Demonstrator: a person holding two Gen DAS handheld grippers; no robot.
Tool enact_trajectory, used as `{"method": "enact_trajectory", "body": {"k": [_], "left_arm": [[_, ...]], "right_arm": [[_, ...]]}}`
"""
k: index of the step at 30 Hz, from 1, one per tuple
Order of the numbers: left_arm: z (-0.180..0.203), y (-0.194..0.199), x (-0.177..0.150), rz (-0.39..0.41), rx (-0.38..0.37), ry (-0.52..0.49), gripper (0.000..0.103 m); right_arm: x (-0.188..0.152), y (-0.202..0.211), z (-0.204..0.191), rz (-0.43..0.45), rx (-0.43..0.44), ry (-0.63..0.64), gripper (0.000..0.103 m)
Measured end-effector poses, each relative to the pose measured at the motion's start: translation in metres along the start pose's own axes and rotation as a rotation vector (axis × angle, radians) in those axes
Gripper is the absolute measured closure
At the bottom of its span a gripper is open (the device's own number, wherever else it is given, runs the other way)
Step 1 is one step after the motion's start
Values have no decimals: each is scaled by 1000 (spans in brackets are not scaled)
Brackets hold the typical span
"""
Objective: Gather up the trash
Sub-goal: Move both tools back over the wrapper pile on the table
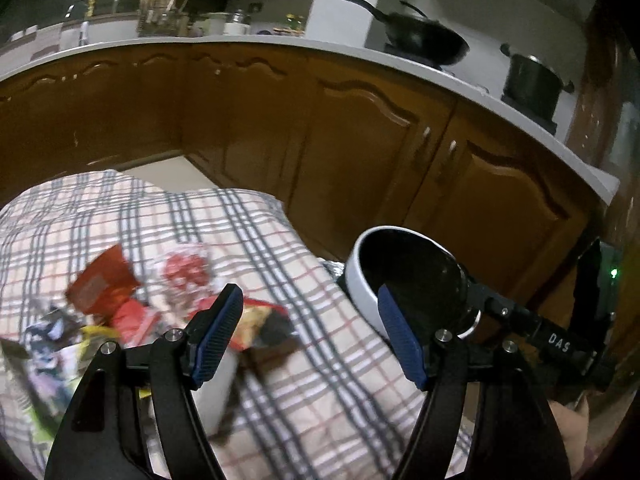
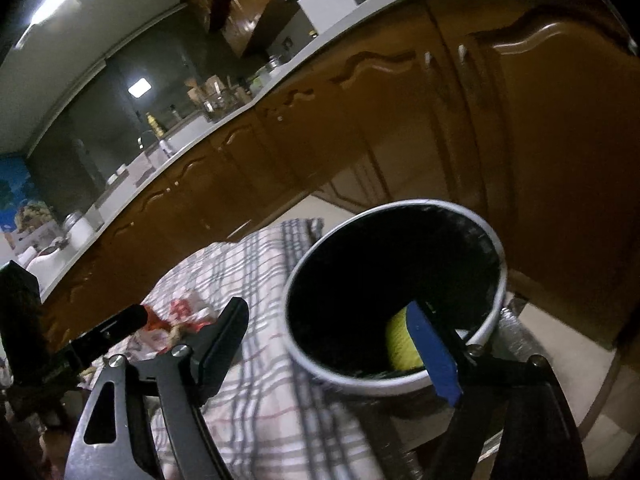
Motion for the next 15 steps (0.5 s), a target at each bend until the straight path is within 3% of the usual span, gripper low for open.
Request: {"method": "enact_trajectory", "body": {"k": [10,15], "left_arm": [[-56,44,-8,46,72,50,32],[-85,57,-12,55,109,77,32]], "right_arm": [[-24,-13,-49,-48,64,47,20],[-39,-22,-74,-77,100,64,7]]}}
Point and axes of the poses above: each gripper's, at about its wrist camera, not at the fingertips, and y roughly against the way its jaws point, z to its right, x to its top, the point moved 10 cm from there along -y, roughly the way its jaws point, and after that the axes turned 3 degrees about -x, right-handed, at the moved point
